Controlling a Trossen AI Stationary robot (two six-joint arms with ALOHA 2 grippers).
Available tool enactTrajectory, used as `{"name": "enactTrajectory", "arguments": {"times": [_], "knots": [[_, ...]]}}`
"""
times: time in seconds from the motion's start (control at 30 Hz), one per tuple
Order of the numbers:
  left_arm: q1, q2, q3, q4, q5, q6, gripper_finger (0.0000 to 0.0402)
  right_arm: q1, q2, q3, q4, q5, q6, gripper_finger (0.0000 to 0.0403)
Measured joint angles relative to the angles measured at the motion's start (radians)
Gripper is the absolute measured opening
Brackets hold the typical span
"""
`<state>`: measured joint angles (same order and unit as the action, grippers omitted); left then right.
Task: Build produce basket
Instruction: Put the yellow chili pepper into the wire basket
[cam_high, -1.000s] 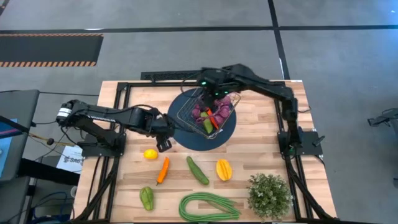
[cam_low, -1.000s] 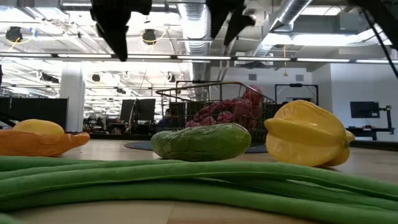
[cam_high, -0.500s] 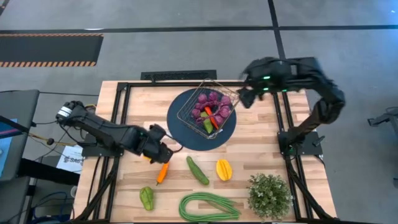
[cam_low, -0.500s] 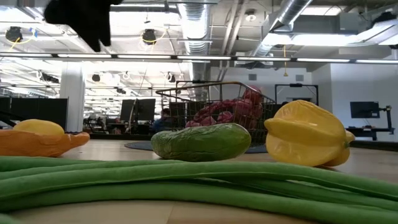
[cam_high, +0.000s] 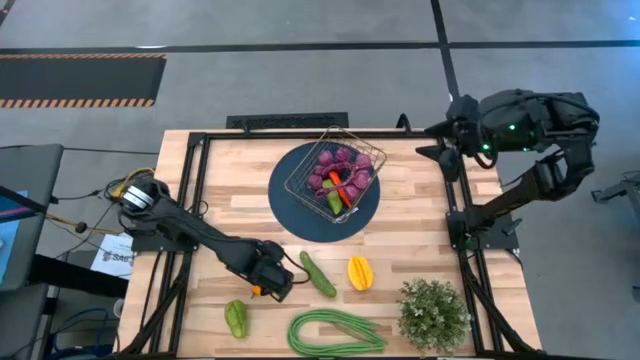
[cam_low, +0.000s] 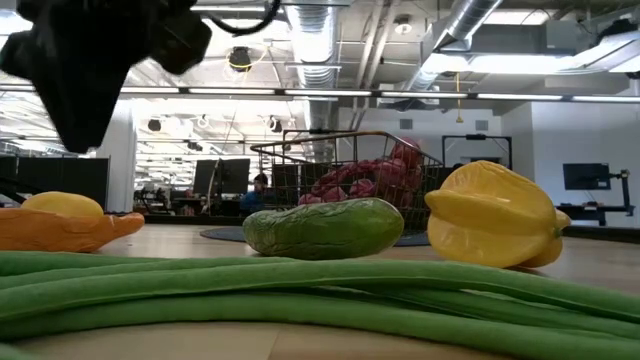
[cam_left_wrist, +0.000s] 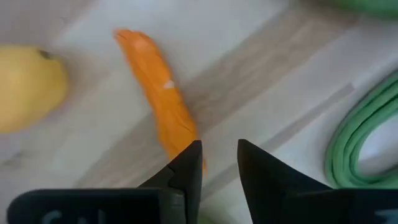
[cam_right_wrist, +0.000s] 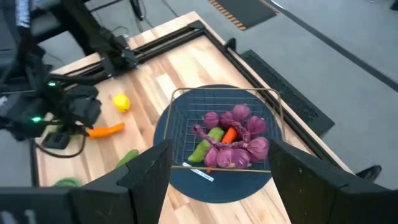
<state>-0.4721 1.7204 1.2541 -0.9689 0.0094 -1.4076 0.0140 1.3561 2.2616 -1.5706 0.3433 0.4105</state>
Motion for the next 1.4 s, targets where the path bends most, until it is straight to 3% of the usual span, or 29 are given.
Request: {"name": "enactTrajectory", "arguments": {"times": [0.17, 0.67, 1.23, 1.4], "knots": [[0.002, 0.045, 0.000, -0.029, 0.046, 0.013, 0.0121, 0.042, 0.000, 0.000, 0.000, 0.000, -0.021, 0.0281], [0.005, 0.047, 0.000, -0.073, -0.022, -0.046, 0.0205, 0.086, 0.073, -0.001, 0.000, 0.000, -0.069, 0.0281], [0.009, 0.070, -0.089, 0.009, 0.005, -0.079, 0.0216, 0.086, 0.070, -0.001, 0.000, -0.001, -0.068, 0.0281], [0.018, 0.070, -0.131, 0.119, 0.014, -0.079, 0.0216, 0.086, 0.072, -0.001, 0.000, -0.001, -0.069, 0.0281]]}}
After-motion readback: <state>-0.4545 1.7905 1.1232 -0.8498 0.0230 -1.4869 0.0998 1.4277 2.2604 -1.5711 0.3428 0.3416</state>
